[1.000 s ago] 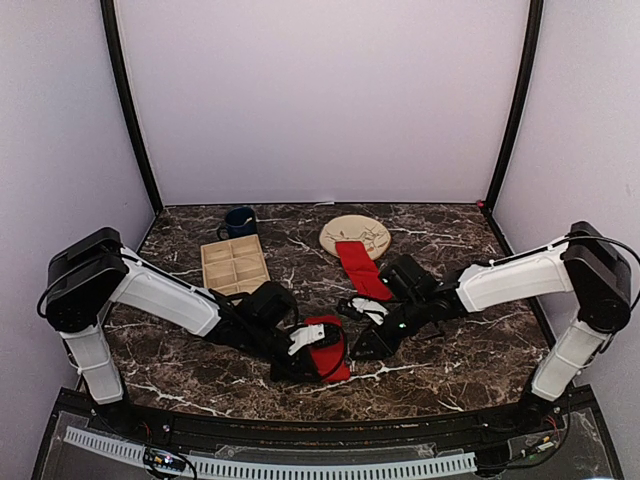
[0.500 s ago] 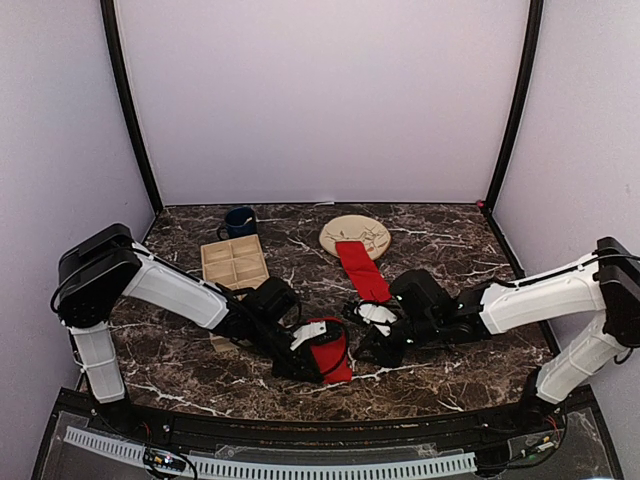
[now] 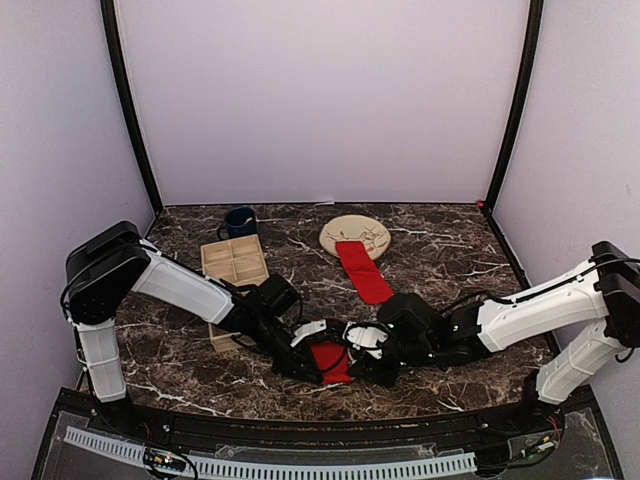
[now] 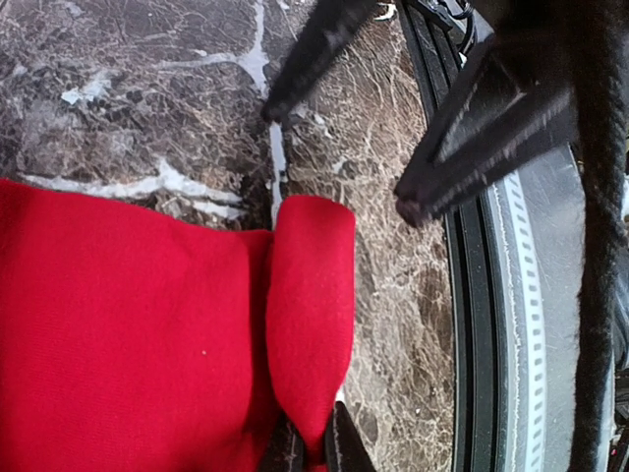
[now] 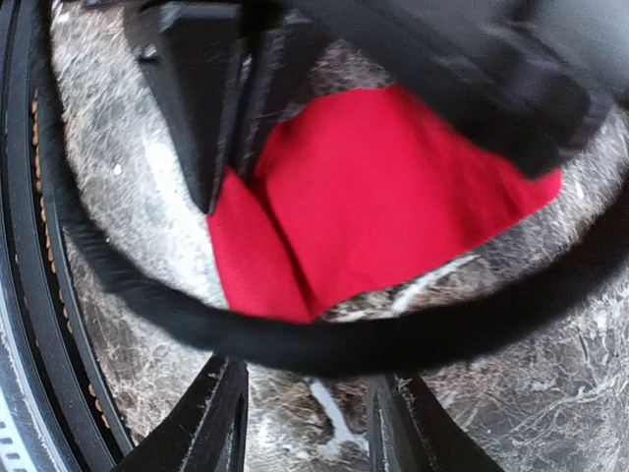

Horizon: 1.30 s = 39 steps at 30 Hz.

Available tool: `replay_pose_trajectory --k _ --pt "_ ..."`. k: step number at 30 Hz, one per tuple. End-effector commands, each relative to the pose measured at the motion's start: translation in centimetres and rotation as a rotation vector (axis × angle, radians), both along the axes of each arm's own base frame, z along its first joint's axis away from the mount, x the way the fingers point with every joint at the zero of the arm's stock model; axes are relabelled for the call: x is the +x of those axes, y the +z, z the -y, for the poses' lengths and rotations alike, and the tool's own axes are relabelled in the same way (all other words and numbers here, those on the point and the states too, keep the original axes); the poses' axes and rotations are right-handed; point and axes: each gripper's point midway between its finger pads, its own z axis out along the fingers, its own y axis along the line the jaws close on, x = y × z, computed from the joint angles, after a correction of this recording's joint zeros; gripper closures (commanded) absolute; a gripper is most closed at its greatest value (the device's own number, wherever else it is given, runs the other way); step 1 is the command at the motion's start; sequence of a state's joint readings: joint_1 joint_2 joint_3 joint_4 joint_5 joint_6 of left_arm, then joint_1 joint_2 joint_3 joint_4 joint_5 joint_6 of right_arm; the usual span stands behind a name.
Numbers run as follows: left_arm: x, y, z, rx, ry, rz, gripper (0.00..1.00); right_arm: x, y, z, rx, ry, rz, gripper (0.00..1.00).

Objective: Roll the socks
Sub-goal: Roll the sock at the center of the board.

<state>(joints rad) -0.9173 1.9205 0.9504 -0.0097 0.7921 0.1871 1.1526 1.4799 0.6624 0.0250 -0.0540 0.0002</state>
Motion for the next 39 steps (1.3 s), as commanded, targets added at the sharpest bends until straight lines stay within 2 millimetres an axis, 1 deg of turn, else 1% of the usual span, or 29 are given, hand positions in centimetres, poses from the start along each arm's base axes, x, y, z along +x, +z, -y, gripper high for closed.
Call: replay_pose_trajectory --k 1,5,9,15,20,21,22,29,34,39 --pt "-1.0 -1.3 -1.3 0.074 -0.006 -0.071 0.96 -0.4 0.3 -1.4 0.004 0.044 0.050 0.61" --pt "-1.1 -1.4 -1.3 0.077 -0.010 -0.088 0.96 -0.9 0.3 -1.9 0.000 0.071 0.053 0.58" --pt "-1.0 -1.4 -1.3 0.078 -0.012 -0.095 0.96 -1.0 0.0 -2.1 -0.017 0.080 0.059 0.55" --pt "-1.2 -1.5 -1.4 0.079 -0.016 -0.105 0.96 -1.0 -0.5 -2.6 -0.036 0.100 0.066 0.54" --pt "-1.1 -1.5 -1.3 0.079 -0.018 -0.107 0.96 -1.1 -0.4 -2.9 -0.035 0.117 0.063 0.54" --pt "-1.0 -1.5 -1.3 0.079 -0.017 -0.107 0.96 -1.3 -0.4 -3.0 -0.033 0.122 0.062 0.54" --pt "-1.1 -1.5 -1.3 0.080 -0.017 -0.110 0.96 -1.4 -1.3 -2.9 -0.054 0.126 0.051 0.55" --pt "-1.0 -1.5 -1.3 0.077 -0.017 -0.109 0.96 -2.2 -2.2 -3.0 -0.072 0.155 0.017 0.57" --pt "-1.0 -1.5 -1.3 0.076 -0.018 -0.114 0.96 -2.2 -2.4 -3.1 -0.078 0.157 0.020 0.59" --pt "-1.0 -1.5 -1.3 0.077 -0.018 -0.115 0.96 -2.3 -2.6 -3.3 -0.085 0.167 0.016 0.65"
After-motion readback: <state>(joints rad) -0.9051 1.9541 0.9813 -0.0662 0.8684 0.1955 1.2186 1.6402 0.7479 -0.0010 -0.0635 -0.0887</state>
